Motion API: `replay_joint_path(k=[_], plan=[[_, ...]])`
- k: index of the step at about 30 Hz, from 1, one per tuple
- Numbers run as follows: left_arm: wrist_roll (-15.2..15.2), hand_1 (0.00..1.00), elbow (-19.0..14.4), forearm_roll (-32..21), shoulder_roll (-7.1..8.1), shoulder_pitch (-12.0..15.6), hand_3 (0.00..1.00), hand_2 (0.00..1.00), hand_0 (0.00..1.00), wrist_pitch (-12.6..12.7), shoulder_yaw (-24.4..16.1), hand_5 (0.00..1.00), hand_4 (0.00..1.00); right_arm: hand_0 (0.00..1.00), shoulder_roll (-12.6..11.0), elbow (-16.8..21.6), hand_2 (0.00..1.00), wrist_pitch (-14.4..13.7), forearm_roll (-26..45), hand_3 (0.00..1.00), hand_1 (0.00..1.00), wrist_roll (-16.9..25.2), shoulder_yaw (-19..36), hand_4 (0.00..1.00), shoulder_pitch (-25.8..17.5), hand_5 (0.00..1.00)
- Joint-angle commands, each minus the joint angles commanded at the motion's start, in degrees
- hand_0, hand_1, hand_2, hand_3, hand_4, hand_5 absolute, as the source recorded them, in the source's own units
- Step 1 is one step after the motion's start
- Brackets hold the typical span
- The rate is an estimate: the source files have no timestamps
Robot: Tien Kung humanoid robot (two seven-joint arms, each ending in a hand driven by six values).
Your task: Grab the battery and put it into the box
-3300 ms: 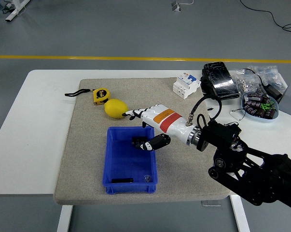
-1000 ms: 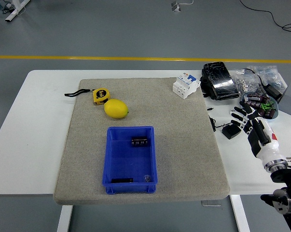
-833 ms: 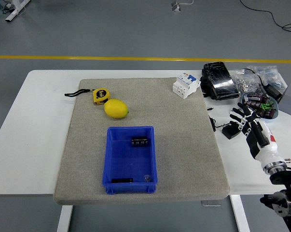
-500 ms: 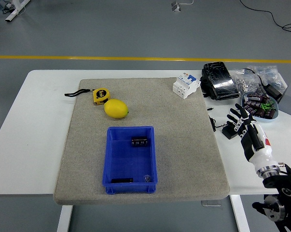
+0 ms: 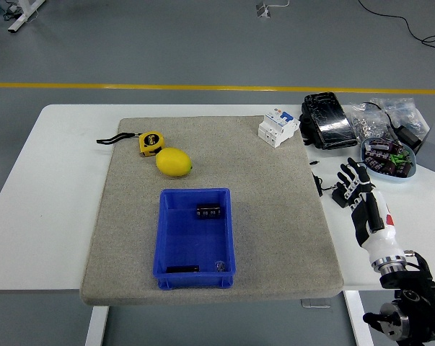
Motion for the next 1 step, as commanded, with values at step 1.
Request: replay_joint_path(k=[1], plan=[[0.04,0.549,0.0,0.09,0.0,0.03,0.573,0.592,0.571,0.0,-0.06,0.577,0.63,0.998,0.02,-0.04,0.958,-0.05,0.13,0.997,0.963,0.06,-0.22,0.998,-0.02,0.998]])
